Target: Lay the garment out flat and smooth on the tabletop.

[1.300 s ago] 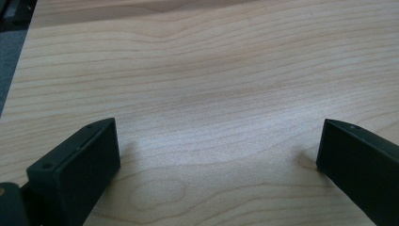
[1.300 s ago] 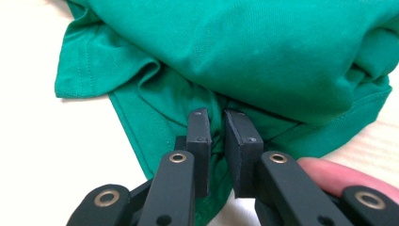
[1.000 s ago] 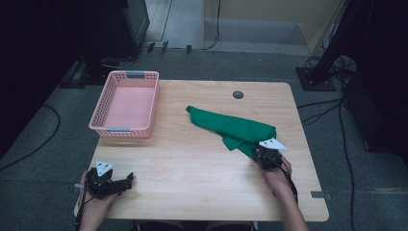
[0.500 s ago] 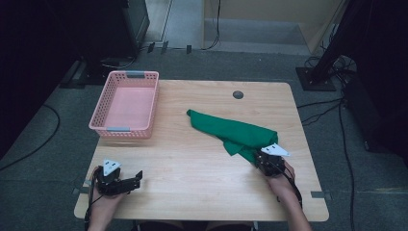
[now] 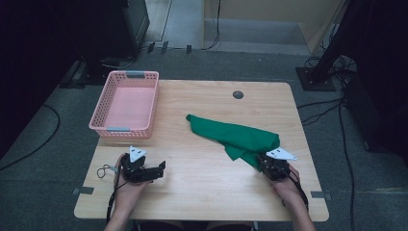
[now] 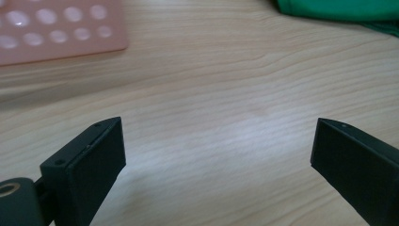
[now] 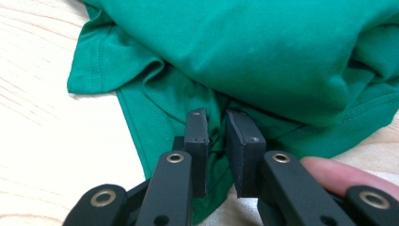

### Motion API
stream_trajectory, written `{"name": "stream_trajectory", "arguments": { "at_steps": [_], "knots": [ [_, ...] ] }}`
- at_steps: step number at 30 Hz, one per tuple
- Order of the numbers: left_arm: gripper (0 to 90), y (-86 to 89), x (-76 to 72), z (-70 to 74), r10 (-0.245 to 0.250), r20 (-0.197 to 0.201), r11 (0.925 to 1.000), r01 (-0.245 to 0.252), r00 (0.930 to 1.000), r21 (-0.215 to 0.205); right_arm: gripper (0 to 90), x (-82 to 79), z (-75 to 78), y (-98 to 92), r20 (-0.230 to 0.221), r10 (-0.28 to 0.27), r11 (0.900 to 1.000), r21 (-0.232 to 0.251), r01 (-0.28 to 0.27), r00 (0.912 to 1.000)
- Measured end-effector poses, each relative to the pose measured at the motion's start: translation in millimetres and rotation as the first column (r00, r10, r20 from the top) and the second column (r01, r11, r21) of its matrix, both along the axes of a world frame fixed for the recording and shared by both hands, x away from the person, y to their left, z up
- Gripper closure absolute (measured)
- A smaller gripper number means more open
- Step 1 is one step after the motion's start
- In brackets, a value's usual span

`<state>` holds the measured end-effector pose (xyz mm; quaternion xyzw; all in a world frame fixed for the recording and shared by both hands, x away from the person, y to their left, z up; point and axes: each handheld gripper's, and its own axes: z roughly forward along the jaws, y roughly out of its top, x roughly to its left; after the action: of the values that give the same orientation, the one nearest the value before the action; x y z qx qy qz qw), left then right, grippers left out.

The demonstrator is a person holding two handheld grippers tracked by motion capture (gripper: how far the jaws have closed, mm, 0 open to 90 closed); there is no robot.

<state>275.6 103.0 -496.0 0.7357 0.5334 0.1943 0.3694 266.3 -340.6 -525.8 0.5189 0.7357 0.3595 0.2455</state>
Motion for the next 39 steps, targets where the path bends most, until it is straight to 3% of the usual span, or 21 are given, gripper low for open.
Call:
{"name": "stream_trajectory", "arguments": {
  "at_steps": [2,4,8,9,13,17,19,23,31,38,39],
  "knots": [
    [4.3,-6.9,4.4,-0.4,-0.006,0.0,1.0,0.006,1.0,-0.001,79.1,-0.1,0.0,-0.8,-0.001,0.004,1.0,0.004,-0.004,1.0],
    [4.3,-13.4,8.7,-0.6,-0.012,0.002,0.9999,0.012,0.9999,0.0,72.5,-0.3,0.1,-0.7,-0.004,0.016,1.0,0.009,-0.016,0.9999],
    [4.3,-23.8,17.3,0.9,-0.018,0.015,0.9998,0.018,0.9997,0.006,34.3,-0.5,-0.2,-0.4,-0.027,0.043,0.998,0.047,-0.042,0.9987],
    [4.3,-26.4,19.5,1.4,-0.021,0.019,0.9998,0.021,0.9996,0.005,31.2,-0.5,-0.1,-0.9,-0.024,0.028,0.999,0.046,-0.027,0.9993],
    [4.3,-37.3,29.1,3.4,-0.039,0.023,0.9992,0.039,0.999,-0.006,25.7,-3.1,1.4,-5.6,0.017,-0.047,0.995,0.086,0.045,0.9988],
    [4.3,-50.4,38.2,3.0,-0.05,0.026,0.9987,0.05,0.9984,-0.001,21.2,-2.8,2.0,-9.9,0.02,-0.101,0.989,0.114,0.098,0.9946],
    [4.3,-56.8,42.2,2.5,-0.059,0.021,0.9983,0.059,0.9981,0.002,19.8,-1.7,2.4,-10.6,0.016,-0.131,0.987,0.1,0.129,0.9913],
    [6.3,-66.6,48.7,2.3,-0.057,0.028,0.9983,0.058,0.998,-0.011,16.9,1.0,0.6,-9.9,0.005,-0.182,0.983,0.025,0.181,0.9834],
    [11.6,-85.4,65.3,0.4,-0.049,0.023,0.9987,0.049,0.9985,0.01,15.0,8.2,-1.6,-9.7,-0.057,-0.248,0.969,-0.004,0.248,0.967],
    [11.7,-100.9,76.3,-5.7,-0.048,0.01,0.9982,0.047,0.9988,0.036,14.7,8.6,-1.7,-9.7,-0.06,-0.251,0.968,-0.002,0.251,0.9662],
    [15.9,-103.1,76.8,-6.3,-0.038,0.022,0.9983,0.037,0.9991,0.045,14.6,8.6,-1.7,-9.6,-0.06,-0.251,0.968,-0.002,0.252,0.9661]
  ]
}}
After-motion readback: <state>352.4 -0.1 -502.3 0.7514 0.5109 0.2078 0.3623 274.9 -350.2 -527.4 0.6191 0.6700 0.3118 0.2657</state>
